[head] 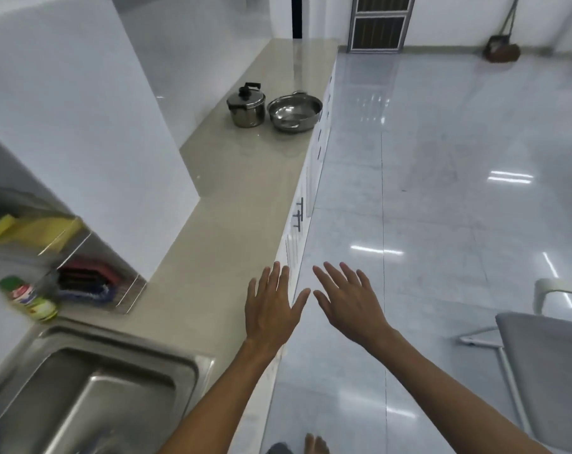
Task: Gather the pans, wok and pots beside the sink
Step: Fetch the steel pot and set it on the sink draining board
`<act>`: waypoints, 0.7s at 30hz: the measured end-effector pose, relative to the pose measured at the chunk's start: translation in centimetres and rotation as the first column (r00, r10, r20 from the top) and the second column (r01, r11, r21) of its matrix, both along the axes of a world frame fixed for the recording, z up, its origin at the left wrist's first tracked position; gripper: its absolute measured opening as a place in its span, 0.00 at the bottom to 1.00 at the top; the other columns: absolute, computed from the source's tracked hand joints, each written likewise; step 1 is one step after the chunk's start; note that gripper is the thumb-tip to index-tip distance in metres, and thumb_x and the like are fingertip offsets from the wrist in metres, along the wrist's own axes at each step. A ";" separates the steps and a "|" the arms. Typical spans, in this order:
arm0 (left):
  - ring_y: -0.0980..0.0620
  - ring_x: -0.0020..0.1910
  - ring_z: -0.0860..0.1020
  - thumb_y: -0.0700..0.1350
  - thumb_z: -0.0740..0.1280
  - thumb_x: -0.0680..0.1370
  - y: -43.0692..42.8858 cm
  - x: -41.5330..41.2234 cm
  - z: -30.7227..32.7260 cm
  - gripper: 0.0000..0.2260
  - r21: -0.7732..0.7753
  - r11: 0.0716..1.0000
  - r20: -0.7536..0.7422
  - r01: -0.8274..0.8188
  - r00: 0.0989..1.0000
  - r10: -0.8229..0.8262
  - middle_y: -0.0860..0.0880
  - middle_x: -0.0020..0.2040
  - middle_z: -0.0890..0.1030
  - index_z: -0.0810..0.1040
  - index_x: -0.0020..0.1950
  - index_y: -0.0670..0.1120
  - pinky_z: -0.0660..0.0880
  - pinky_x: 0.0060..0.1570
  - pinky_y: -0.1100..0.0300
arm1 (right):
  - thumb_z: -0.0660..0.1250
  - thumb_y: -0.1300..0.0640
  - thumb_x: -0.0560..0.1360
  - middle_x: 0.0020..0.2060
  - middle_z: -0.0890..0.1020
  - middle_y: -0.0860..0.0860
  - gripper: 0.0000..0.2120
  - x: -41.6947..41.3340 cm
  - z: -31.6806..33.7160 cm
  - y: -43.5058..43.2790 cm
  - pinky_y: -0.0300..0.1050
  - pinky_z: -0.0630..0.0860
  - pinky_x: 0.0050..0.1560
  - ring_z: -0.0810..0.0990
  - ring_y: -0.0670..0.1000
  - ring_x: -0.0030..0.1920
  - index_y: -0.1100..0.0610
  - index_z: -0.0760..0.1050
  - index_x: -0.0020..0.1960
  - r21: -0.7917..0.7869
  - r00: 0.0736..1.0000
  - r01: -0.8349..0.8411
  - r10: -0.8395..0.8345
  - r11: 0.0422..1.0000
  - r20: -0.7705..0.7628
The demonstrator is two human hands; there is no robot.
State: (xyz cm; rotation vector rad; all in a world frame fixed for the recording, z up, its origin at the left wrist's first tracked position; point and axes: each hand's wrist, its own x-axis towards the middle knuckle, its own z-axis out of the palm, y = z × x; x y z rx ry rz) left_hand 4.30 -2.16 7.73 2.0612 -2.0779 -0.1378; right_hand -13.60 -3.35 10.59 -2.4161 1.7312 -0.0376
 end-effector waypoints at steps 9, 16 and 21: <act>0.47 0.77 0.67 0.69 0.50 0.81 -23.4 -4.1 -1.1 0.34 -0.051 0.999 -0.006 0.007 1.000 -0.007 0.47 0.78 0.69 0.69 0.77 0.48 0.62 0.75 0.45 | 0.50 0.40 0.83 0.76 0.68 0.53 0.28 -3.9 -1.2 -23.9 0.63 0.63 0.74 0.65 0.61 0.76 0.50 0.61 0.79 -0.082 1.000 0.000 0.000 0.997 0.003; 0.47 0.78 0.65 0.68 0.50 0.81 -43.9 -6.3 -2.1 0.34 -0.009 0.996 -0.057 -0.085 0.995 0.084 0.47 0.80 0.66 0.66 0.79 0.48 0.60 0.77 0.46 | 0.48 0.40 0.83 0.78 0.65 0.51 0.28 -6.5 -2.2 -44.5 0.60 0.59 0.77 0.62 0.59 0.78 0.48 0.58 0.80 -0.063 1.000 -0.003 0.003 0.998 -0.005; 0.48 0.79 0.64 0.68 0.50 0.81 -55.1 -8.1 -1.7 0.33 0.014 0.990 -0.098 -0.138 0.986 0.139 0.48 0.80 0.66 0.65 0.79 0.49 0.59 0.77 0.48 | 0.51 0.41 0.83 0.76 0.68 0.51 0.27 -8.8 -1.9 -57.4 0.57 0.65 0.74 0.66 0.58 0.76 0.50 0.62 0.78 -0.073 0.999 -0.012 0.015 0.997 0.046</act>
